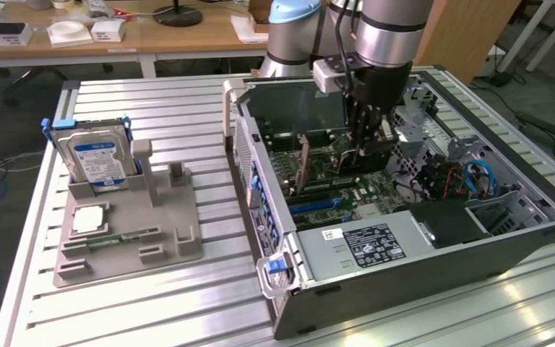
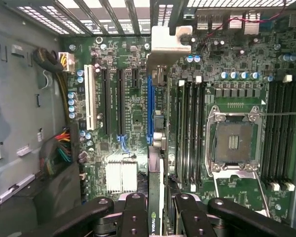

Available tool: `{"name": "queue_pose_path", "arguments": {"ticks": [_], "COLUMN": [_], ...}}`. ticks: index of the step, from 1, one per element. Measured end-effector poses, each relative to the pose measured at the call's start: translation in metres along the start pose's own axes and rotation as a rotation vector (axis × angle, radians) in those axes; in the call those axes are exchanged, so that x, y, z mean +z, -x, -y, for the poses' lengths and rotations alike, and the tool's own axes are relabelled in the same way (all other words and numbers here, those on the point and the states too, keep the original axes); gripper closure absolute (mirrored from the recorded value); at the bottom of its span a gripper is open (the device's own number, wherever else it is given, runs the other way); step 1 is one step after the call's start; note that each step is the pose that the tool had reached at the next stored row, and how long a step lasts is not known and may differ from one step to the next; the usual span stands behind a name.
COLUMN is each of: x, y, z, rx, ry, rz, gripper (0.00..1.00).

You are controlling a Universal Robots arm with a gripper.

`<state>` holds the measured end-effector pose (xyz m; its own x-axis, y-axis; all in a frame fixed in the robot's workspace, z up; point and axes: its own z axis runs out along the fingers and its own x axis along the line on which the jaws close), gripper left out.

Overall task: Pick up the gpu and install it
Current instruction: 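Insert the gpu into the slot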

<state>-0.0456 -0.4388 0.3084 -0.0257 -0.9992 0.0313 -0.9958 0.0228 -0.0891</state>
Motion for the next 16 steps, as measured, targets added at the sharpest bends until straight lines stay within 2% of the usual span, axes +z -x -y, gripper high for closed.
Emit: {"name": "queue_pose_path", "arguments": {"ticks": [8, 14, 16], "x": [0.0141, 0.0152, 0.0159], "y": [0.001, 0.000, -0.001], "z": [-0.0035, -0.0279, -0.0311], "rx": [0.025, 0.025, 0.025], "ry": [0.0007, 0.0007, 0.0006], "rz": [-0.0029, -0.0032, -0.0031], "gripper": [0.74, 0.74, 0.74]}}
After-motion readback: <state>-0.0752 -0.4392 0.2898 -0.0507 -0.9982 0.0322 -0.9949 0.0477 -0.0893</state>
